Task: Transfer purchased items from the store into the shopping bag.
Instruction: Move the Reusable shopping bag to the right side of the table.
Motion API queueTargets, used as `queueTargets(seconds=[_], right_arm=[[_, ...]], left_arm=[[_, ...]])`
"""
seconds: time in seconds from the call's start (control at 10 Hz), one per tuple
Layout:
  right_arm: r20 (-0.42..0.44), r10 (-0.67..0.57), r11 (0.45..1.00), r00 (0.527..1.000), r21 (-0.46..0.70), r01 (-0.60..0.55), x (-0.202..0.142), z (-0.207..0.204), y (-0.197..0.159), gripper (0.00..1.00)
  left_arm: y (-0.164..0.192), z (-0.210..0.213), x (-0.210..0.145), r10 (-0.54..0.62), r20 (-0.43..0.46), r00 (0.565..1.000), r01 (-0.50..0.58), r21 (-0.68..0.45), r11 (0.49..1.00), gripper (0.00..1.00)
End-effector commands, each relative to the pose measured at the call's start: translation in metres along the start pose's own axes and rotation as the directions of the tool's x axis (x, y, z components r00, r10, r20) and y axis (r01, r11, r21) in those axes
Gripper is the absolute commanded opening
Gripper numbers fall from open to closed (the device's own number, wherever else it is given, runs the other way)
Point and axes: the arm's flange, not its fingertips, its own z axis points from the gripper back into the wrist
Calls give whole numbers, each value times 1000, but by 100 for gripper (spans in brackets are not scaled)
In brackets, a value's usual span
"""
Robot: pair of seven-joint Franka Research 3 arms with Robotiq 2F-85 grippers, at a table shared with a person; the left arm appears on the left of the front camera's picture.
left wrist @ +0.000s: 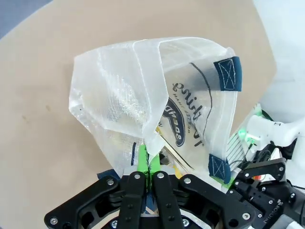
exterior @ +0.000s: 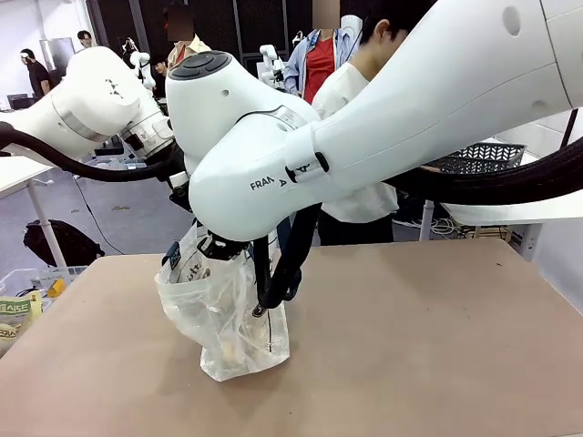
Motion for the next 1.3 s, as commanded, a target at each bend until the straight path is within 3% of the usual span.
queueTargets(seconds=[0.0, 0.5, 0.6, 1.0, 1.1, 1.2], right_arm=[[-6, 64, 996, 998, 70, -63, 6, -5, 0, 0], [-28, 183, 980, 983, 86, -180, 22, -12, 19, 0], [-31, 187, 979, 982, 93, -183, 23, -13, 20, 0], [-35, 183, 979, 982, 95, -179, 23, -15, 22, 0], [-37, 188, 978, 981, 95, -184, 23, -16, 23, 0], [-38, 199, 976, 979, 97, -194, 24, -16, 26, 0]], left_arm=[[3, 6, 5, 0, -21, 1000, -1, -68, 998, 0], [11, 0, 9, 37, -51, 998, -47, -208, 977, 0], [12, -1, 10, 46, -52, 998, -57, -221, 974, 4], [15, -6, 11, 43, -69, 997, -59, -252, 966, 82], [14, -7, 12, 41, -76, 996, -61, -279, 958, 94], [15, -9, 12, 46, -71, 996, -65, -284, 957, 94]])
